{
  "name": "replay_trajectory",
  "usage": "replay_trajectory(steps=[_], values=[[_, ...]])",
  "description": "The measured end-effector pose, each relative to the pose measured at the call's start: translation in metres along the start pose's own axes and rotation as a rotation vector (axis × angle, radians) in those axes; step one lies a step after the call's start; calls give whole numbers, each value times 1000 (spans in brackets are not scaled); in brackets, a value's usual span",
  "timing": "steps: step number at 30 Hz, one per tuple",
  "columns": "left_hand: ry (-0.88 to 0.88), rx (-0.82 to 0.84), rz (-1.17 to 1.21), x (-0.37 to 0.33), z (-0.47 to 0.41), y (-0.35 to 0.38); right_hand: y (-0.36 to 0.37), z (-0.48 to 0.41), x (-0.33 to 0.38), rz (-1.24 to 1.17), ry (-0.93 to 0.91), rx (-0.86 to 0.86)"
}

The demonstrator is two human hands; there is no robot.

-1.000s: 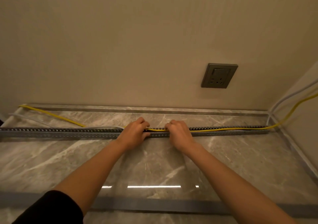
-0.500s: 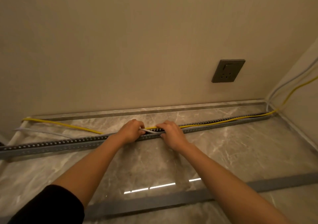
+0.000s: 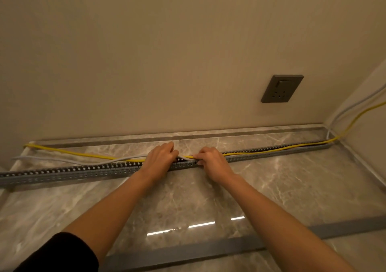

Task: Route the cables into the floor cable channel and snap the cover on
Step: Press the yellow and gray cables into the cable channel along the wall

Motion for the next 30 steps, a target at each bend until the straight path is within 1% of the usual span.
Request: replay_trajectory(steps=[2,4,5,8,9,11,12,14,17,19,20,22,23,26,28,30], values=[[-11,14,-60,1,3,-9,-1,-2,0,25,0,-5],[-9,117,-80,-7,7,-13,-1,-2,0,45,-5,-24],[-31,142,-44,-11,8,-12,-1,-2,0,55,-8,-32],[-126,209,-80,-8,3,-1,1,-1,0,112,-9,-10],[-122,207,-87,-10,4,-2,1,-1,0,127,-8,-1],[-46,92,-112,-16,7,-12,1,0,0,136,-10,9],[-12,91,-157,-17,6,-11,1,-1,-1,135,-11,12],[-4,69,-206,-15,9,-11,1,-1,-1,126,-9,12],[5,30,-179,-15,14,2,1,0,-1,96,0,-1],[-27,7,-92,-17,18,3,-1,-1,-2,68,8,-2],[-82,23,-18,-15,17,2,-2,-2,-3,56,12,-1],[-148,123,62,-11,14,7,-3,-5,-4,51,13,14],[-161,143,94,-11,13,7,-3,-5,-4,54,15,20],[-180,130,188,-10,13,3,-2,-2,0,100,37,21],[-215,170,268,-7,13,1,-1,-1,6,153,44,43],[-275,139,424,-1,12,-3,0,-2,15,182,27,79]])
Point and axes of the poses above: each hand's wrist, its own z-axis away from the middle knuckle, its own y-axis out of the palm, x = y × z, the point moved 6 cm from there along -z, towards the middle knuckle, and after that the axes turned 11 degrees about z, right-handed, at the moved point
